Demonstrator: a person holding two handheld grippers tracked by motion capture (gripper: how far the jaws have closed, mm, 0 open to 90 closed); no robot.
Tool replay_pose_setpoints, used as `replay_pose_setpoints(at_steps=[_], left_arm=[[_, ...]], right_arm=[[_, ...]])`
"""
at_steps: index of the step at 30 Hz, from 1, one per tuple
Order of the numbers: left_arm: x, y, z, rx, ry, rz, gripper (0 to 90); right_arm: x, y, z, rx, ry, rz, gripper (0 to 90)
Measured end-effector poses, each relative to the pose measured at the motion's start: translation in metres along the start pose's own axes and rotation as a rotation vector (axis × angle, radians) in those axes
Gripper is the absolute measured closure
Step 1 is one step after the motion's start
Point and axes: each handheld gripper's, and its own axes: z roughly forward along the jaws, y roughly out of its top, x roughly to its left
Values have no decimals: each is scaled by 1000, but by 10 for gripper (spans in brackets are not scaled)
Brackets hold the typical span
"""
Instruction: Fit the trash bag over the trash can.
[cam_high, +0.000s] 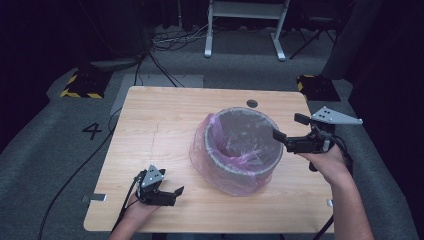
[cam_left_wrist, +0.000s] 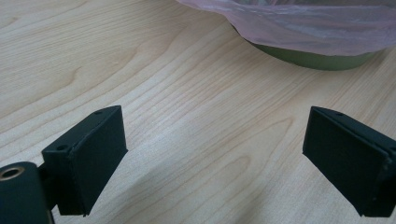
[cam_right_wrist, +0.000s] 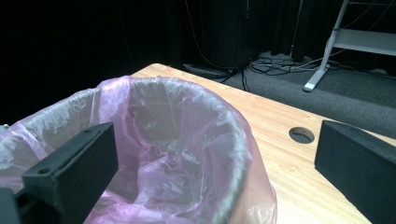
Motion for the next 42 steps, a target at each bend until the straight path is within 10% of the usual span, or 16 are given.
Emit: replay_pose_setpoints(at_steps=[42], left_arm=[[1, 0, 0, -1, -2, -10, 66]], right_arm=[[-46, -93, -24, 64, -118, 144, 0]])
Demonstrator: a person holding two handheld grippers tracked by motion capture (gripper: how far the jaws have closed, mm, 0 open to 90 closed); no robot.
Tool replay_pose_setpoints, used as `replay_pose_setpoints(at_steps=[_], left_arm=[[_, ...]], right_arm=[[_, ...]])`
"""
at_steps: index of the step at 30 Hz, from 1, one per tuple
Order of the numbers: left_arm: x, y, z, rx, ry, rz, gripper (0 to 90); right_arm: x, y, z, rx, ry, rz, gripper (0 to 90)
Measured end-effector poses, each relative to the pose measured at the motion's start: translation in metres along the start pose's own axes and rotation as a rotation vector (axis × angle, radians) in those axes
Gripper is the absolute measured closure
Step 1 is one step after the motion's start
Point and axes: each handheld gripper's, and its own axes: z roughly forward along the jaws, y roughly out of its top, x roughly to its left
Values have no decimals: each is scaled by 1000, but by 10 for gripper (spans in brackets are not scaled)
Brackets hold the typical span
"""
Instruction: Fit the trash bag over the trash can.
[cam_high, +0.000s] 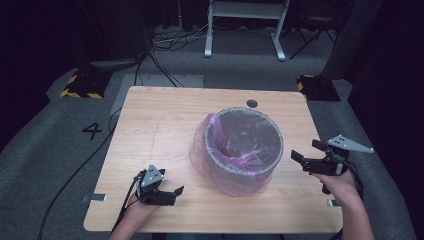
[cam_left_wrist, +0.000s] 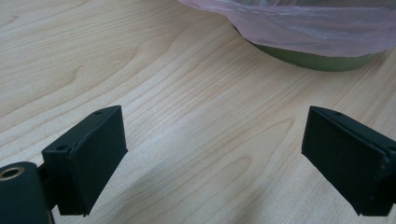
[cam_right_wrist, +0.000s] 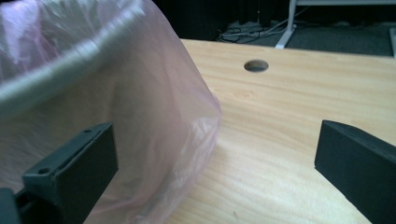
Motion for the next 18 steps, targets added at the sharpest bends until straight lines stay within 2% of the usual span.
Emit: replay_pose_setpoints(at_steps=[9, 18], left_arm=[[0, 0, 0, 1, 5, -2, 67], [0, 0, 0, 1, 4, -2, 67]], right_arm=[[-12, -26, 3, 19, -4, 43, 0], [-17, -49, 5, 42, -12, 76, 0]])
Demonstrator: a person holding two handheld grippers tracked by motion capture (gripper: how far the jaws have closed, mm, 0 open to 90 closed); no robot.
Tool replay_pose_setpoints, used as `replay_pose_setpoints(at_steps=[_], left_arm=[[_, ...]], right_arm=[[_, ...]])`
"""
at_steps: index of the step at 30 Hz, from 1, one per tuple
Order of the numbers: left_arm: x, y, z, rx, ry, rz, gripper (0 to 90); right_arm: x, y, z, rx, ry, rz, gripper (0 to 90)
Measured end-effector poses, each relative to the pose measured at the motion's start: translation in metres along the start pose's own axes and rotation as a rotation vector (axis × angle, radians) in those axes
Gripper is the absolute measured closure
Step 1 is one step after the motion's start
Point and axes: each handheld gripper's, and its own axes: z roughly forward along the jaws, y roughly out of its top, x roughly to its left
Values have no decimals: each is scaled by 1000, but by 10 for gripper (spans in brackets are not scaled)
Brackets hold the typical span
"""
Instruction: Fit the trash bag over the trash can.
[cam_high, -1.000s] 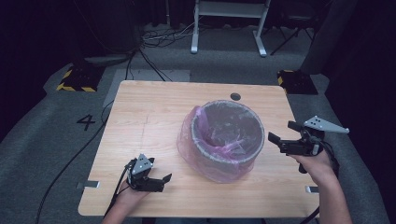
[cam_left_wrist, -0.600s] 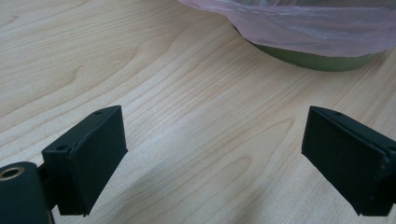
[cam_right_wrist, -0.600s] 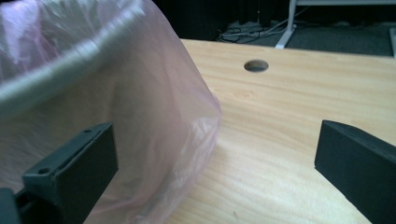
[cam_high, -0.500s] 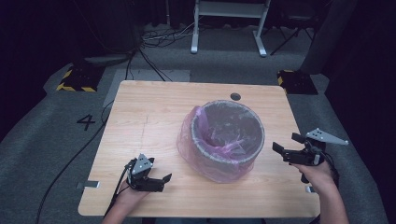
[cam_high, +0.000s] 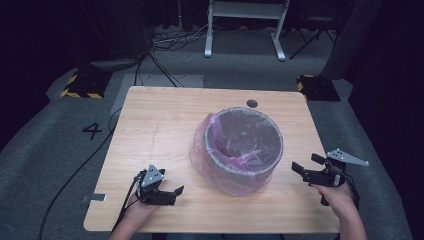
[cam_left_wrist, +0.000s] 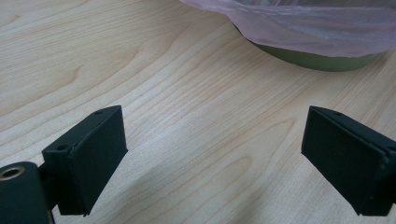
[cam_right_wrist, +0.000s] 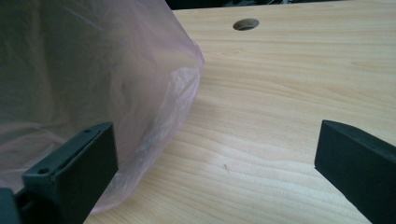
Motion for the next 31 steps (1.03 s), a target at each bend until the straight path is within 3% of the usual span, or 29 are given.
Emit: replay_pose_setpoints(at_steps=[21, 24, 31], left_arm=[[0, 0, 0, 0, 0, 0, 67], [0, 0, 0, -1, 1, -1, 67], [0, 0, 0, 0, -2, -2, 67]], right_arm=[[-21, -65, 7, 59, -58, 81, 0], [-22, -69, 6, 67, -53, 108, 0], [-21, -70, 6, 82, -50, 123, 0]])
